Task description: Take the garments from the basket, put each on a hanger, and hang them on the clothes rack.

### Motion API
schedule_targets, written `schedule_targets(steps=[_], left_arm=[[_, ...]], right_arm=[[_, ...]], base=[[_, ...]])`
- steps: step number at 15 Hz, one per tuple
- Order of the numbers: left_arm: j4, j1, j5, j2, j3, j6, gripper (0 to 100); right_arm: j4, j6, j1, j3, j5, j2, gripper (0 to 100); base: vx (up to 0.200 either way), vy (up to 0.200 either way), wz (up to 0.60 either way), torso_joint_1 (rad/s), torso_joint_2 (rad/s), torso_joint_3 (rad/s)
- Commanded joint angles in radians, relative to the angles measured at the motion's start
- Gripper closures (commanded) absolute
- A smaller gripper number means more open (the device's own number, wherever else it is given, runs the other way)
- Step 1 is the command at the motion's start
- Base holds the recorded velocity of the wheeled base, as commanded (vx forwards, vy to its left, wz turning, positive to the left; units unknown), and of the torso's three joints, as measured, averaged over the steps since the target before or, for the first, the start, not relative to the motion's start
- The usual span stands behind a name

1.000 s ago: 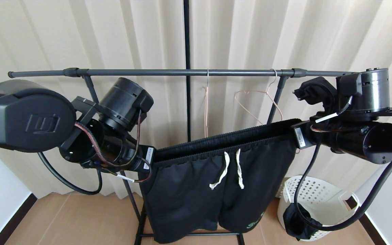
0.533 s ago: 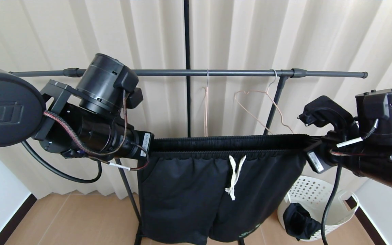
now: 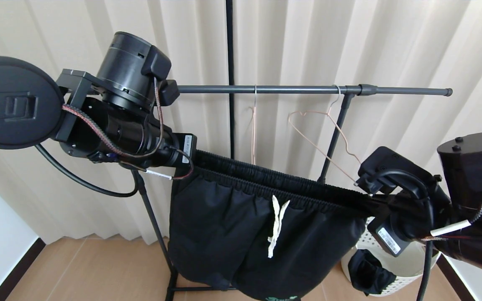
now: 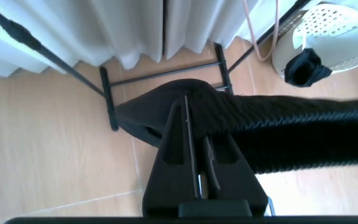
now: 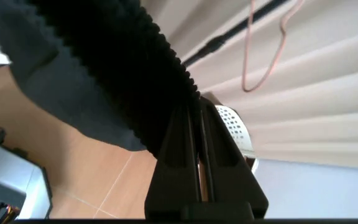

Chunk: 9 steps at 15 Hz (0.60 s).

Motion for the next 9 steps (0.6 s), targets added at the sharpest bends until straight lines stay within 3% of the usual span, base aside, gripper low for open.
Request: schedule_targets(steps=[1,5,9], left_arm=[[-0.004,-0.004,-0.027,0.037,-0.046,-0.004,100],[-0.003,-0.009,-0.080,0.101,-0.195,0.003,100],[0.005,-0.023,-0.113,0.187,-0.359,0.009,100]], right_arm=[[0.033,0.002,0.069,0.006,0.037,-0.035,100],[0.036,0.066,0.193,0.000,0.048,-0.023,100],[0.026,0.111,0.210,-0.005,0.220,0.035,100]], base=[[0.000,0.000,0.00,0.000,0.00,0.000],[0.000,0.000,0.00,0.000,0.00,0.000],[0.000,0.000,0.00,0.000,0.00,0.000]])
